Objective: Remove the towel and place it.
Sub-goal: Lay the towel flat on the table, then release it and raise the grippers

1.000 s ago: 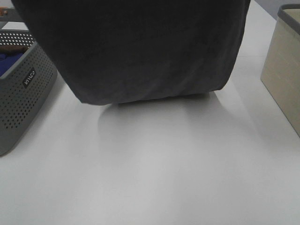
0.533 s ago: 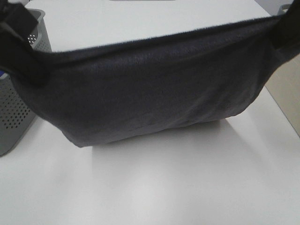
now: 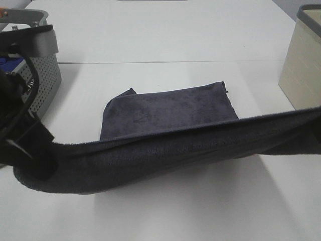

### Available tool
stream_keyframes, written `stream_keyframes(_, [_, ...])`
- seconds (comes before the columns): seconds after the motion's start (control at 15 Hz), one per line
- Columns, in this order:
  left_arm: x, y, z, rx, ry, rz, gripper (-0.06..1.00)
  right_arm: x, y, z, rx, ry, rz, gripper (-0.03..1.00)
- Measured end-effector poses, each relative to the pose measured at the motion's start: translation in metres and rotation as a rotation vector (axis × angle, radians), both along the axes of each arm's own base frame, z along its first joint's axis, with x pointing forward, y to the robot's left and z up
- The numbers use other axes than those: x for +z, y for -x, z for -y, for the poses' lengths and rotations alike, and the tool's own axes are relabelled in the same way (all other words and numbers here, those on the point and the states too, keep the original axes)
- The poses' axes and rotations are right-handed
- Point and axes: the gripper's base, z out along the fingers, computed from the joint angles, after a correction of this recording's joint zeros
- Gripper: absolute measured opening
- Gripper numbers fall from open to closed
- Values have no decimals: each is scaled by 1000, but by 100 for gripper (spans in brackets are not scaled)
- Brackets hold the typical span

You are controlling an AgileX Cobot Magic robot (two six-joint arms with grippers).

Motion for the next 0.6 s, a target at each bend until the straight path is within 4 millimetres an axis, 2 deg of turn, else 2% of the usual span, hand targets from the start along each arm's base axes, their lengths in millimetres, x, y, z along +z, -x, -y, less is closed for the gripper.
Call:
stream_keyframes(0.2, [-17,20,8,-62,-25,-68,0,-18,14,4,-19,6,-45,1])
stream_keyframes(0.33, [-30,33,11,-80,-40,-122,0,-44,25,6,-21,19,-129,1])
stream_keyframes(0.53, [-45,40,12,-57,-26,-171,0,-66,32,8,-22,42,-208,1])
stream_keyframes(0.6, [-60,38,15,-40,-30,-197,0,-74,35,9,-23,53,-235,1])
